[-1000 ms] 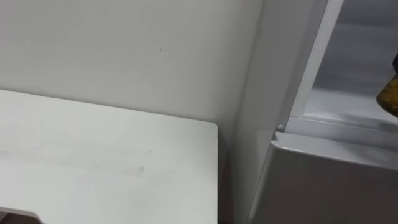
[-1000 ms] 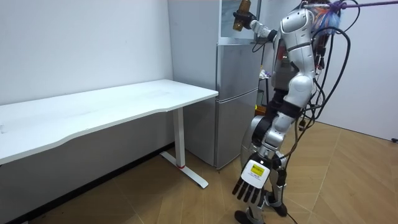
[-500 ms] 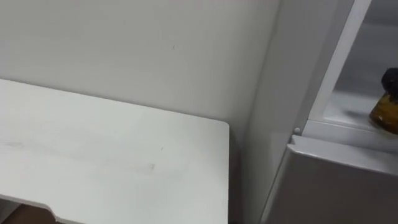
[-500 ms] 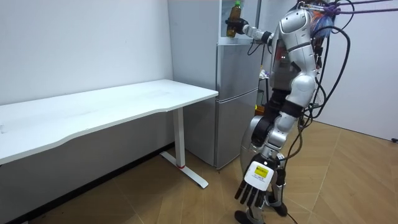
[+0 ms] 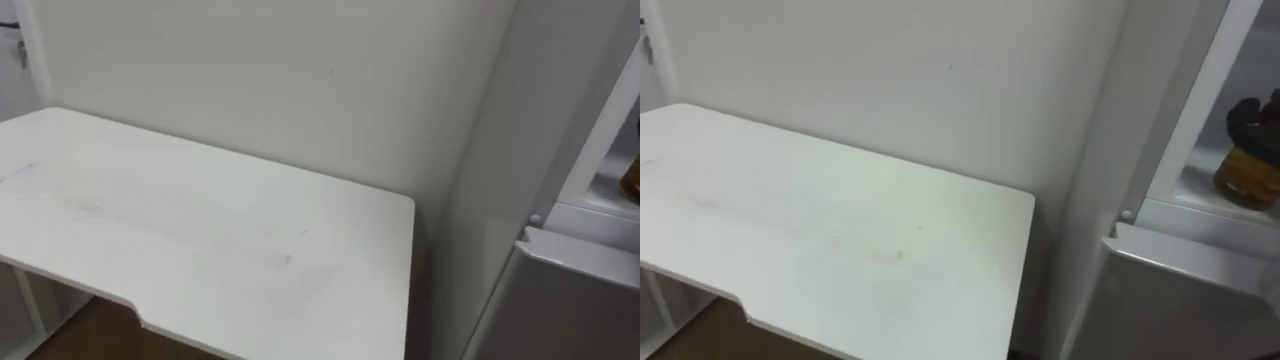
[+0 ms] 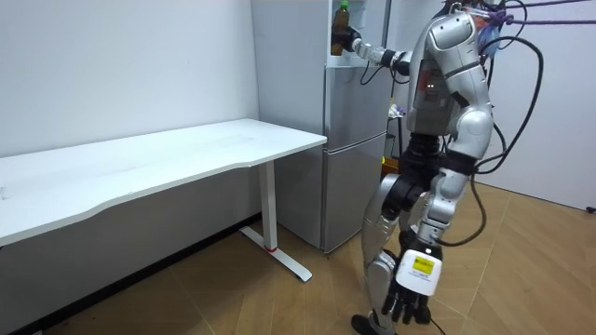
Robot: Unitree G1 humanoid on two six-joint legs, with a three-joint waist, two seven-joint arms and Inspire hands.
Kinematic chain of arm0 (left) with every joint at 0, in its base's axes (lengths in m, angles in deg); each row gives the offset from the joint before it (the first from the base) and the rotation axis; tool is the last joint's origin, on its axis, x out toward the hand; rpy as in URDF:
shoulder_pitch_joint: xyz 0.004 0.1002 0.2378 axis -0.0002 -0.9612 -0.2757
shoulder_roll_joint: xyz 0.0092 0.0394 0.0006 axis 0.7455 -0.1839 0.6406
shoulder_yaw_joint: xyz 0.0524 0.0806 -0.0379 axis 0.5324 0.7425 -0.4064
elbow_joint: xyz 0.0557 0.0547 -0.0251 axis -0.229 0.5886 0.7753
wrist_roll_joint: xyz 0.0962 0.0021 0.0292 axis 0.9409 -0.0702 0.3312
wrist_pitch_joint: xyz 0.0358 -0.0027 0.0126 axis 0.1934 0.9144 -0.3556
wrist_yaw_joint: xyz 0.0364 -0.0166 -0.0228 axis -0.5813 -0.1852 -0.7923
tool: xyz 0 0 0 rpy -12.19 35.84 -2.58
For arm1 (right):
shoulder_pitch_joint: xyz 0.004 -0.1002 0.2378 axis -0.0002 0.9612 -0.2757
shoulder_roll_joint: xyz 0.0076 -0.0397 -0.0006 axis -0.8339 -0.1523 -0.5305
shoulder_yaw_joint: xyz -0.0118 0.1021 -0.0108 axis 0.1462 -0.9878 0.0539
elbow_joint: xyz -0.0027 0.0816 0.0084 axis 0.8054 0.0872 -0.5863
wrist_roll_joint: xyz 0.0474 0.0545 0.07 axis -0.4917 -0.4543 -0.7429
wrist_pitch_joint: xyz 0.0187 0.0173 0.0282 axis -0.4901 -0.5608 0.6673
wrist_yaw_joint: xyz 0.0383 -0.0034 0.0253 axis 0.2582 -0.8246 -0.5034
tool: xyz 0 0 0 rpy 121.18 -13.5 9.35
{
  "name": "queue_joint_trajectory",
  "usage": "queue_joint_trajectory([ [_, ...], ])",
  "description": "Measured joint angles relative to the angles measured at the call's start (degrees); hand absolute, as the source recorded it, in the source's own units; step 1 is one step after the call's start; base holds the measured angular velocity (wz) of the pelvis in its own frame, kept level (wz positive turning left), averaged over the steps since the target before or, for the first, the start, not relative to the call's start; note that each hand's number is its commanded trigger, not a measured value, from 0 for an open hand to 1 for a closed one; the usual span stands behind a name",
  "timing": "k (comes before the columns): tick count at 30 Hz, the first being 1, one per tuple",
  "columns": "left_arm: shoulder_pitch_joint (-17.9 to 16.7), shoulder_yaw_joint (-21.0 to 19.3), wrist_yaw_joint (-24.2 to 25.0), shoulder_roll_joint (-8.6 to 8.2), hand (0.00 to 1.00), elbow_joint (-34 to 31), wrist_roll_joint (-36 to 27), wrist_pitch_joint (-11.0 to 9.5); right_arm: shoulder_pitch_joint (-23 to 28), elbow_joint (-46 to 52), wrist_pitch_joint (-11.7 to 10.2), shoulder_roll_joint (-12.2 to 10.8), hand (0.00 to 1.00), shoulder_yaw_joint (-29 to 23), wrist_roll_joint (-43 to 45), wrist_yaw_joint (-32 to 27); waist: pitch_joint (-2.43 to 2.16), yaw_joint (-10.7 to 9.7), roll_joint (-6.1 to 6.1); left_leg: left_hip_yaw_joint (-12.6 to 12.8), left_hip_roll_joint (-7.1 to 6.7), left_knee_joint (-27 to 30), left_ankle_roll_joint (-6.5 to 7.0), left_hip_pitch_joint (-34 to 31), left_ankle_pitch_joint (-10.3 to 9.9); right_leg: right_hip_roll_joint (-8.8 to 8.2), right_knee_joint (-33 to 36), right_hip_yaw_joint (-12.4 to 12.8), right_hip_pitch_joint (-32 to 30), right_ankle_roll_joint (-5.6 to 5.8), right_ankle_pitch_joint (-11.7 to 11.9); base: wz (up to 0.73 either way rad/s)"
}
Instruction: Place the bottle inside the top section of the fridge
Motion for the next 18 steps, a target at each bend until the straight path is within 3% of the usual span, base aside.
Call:
queue_joint_trajectory([
  [3, -0.4, 0.2, 0.0, 0.87, 0.00, -1.7, 0.0, 0.0, -1.1, -4.5, -1.2, 0.8, 0.00, 1.1, 0.3, 0.2, -0.12, 0.7, 0.22, -0.8, 0.01, 0.2, -0.25, -0.4, 0.2, 0.07, 0.1, -1.3, 0.2, -0.01, 0.0, 0.19],
  [7, 0.2, 0.3, 0.1, 1.93, 0.00, -2.7, 0.0, 0.1, -2.6, -11.1, -0.7, 1.0, 0.00, 4.7, 0.0, 2.5, -0.15, 0.8, 0.10, -2.4, -0.04, 1.2, -0.78, -1.8, 0.5, 0.25, 0.3, -2.8, -0.1, -0.19, -0.1, 0.17],
  [11, 0.1, 0.6, 0.1, 2.11, 0.00, -4.0, 0.0, 0.2, -3.2, -13.4, -0.4, 2.1, 0.00, 5.1, 0.1, 4.4, 0.08, 1.5, -0.60, -2.4, -0.20, 1.6, -0.85, -2.7, 1.1, 0.19, 0.2, -2.8, -0.9, -1.54, -0.5, 0.02],
  [14, 0.1, 0.6, 0.1, 2.77, 0.00, -5.2, 0.0, 0.2, -3.2, -15.1, -0.3, 2.5, 0.00, 5.8, -0.1, 5.5, 0.02, 1.8, -1.54, -2.3, -0.02, 1.7, -0.63, -2.5, 1.3, 0.27, 0.0, -2.7, -1.3, -1.78, -0.7, 0.00],
  [18, 0.2, 0.6, 0.1, 3.43, 0.00, -5.3, -0.1, 0.2, -3.0, -15.5, -0.3, 2.6, 0.00, 7.2, -0.3, 6.6, -0.05, 1.7, -1.91, -2.0, 0.01, 1.5, -0.67, -1.9, 1.3, 0.55, -0.9, -2.5, -0.5, -1.78, -0.5, -0.02],
])
